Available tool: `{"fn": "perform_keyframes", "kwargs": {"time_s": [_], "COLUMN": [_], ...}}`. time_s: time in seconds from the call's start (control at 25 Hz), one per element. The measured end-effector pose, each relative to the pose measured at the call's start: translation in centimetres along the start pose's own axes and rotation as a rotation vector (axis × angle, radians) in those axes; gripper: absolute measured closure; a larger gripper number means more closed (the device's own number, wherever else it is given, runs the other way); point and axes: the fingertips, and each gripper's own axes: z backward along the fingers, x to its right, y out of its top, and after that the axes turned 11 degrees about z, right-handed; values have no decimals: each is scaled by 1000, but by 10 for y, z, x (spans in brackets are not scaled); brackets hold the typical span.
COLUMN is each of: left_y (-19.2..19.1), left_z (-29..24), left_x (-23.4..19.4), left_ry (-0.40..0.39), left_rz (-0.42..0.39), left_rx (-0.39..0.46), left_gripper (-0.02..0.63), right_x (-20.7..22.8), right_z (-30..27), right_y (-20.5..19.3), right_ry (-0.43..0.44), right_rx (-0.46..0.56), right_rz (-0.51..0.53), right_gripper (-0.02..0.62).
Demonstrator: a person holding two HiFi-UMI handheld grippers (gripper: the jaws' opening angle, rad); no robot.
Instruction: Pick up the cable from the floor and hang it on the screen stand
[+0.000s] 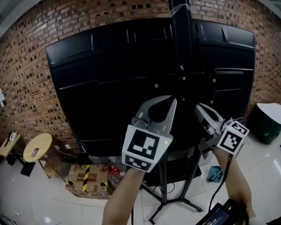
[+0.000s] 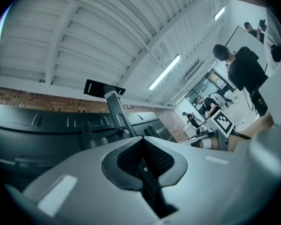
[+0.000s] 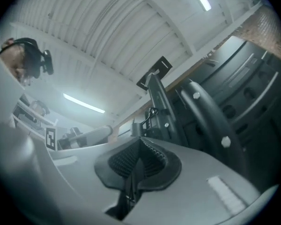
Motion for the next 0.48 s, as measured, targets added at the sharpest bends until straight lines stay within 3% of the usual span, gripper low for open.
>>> {"fn": "perform_keyframes", "kwargs": {"time_s": [0.12, 0.24, 0.36, 0.48], "left_y": [-46, -124, -216, -277], "left_z": [38, 90, 123, 156], "left_x": [39, 57, 60, 90], "left_ry": [-21, 58, 173, 206], "left_rz": [120, 305, 416, 549], "left_rx": [-4, -10, -119, -265], "left_gripper": [586, 586, 586, 586], "right_x": [-53, -99, -112, -130], "right_z": [43, 79, 97, 123], "right_y": [-45, -135, -213, -253], "right_ry": [51, 77, 85, 48], "right_rx": [-51, -203, -336, -408], "right_rz": [-23, 1, 39, -52], "right_gripper": [592, 592, 592, 594]}}
